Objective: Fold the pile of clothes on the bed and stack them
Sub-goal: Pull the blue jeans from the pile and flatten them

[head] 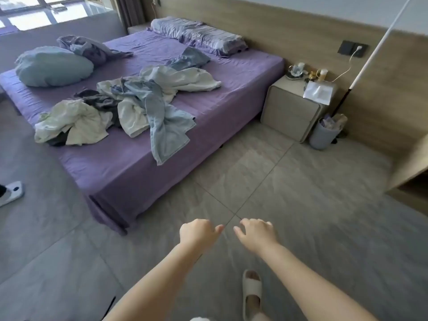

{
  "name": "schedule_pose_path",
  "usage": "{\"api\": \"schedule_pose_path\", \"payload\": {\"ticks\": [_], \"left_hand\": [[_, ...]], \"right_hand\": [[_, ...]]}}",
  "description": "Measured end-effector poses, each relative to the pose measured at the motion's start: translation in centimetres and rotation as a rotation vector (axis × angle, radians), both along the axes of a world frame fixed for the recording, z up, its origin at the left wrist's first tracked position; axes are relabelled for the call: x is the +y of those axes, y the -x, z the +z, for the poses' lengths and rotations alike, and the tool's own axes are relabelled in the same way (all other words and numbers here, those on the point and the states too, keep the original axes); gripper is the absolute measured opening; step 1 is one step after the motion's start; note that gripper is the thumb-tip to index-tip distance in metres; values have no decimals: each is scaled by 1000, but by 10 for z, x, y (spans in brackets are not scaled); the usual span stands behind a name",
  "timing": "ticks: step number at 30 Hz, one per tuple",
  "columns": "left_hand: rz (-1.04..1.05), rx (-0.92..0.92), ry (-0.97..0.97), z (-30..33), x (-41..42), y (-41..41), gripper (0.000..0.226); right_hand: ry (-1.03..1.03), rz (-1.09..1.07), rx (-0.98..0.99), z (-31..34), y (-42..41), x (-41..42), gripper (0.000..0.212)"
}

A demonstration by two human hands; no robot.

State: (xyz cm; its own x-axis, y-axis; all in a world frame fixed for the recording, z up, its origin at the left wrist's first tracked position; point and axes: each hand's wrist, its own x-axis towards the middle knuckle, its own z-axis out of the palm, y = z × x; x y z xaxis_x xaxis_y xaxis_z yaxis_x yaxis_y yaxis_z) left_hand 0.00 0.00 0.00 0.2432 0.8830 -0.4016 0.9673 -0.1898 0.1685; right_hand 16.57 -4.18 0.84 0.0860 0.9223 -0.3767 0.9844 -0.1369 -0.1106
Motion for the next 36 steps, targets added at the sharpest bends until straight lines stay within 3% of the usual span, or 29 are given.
{"api": "schedule_pose_path", "payload": {"ticks": [19,36], "left_hand": [[165,51,118,-17,113,-123,43],[94,26,176,-22,273,-107,42]], "right_hand": [[103,-36,147,-39,-127,134,34],[140,-177,144,-35,-119,272,31]]}}
